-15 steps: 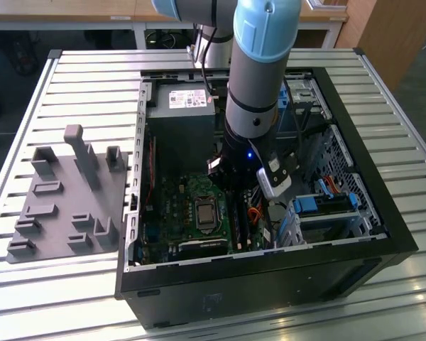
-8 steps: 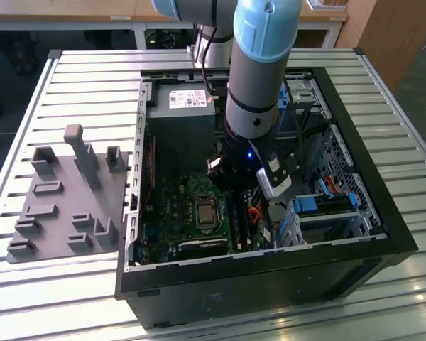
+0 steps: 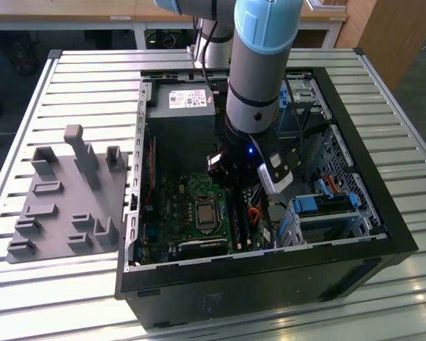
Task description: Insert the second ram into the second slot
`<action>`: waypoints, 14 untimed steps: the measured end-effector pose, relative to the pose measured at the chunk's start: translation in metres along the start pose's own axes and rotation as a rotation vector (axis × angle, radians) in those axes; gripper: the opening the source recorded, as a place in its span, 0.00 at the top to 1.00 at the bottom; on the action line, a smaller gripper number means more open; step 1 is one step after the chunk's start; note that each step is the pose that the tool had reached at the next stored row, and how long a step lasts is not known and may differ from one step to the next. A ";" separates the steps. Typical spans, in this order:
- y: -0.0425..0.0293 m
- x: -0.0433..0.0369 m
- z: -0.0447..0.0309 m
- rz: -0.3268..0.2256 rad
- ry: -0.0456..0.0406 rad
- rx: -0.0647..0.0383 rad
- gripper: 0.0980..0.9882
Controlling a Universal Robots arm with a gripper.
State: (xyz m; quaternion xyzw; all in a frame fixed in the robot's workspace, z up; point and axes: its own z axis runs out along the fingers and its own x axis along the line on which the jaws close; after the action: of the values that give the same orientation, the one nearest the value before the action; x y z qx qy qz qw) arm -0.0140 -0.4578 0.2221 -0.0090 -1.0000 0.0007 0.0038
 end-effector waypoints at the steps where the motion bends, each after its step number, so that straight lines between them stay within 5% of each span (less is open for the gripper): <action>1: 0.0000 0.0000 -0.0017 0.000 0.0000 0.000 0.89; 4: 0.0000 -0.0002 -0.0040 0.000 0.0012 0.000 0.99; 14: 0.0000 -0.0017 0.0064 0.000 0.0017 0.001 0.99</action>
State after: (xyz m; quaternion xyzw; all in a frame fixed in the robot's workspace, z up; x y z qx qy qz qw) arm -0.0123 -0.4578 0.2157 -0.0090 -0.9999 0.0011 0.0047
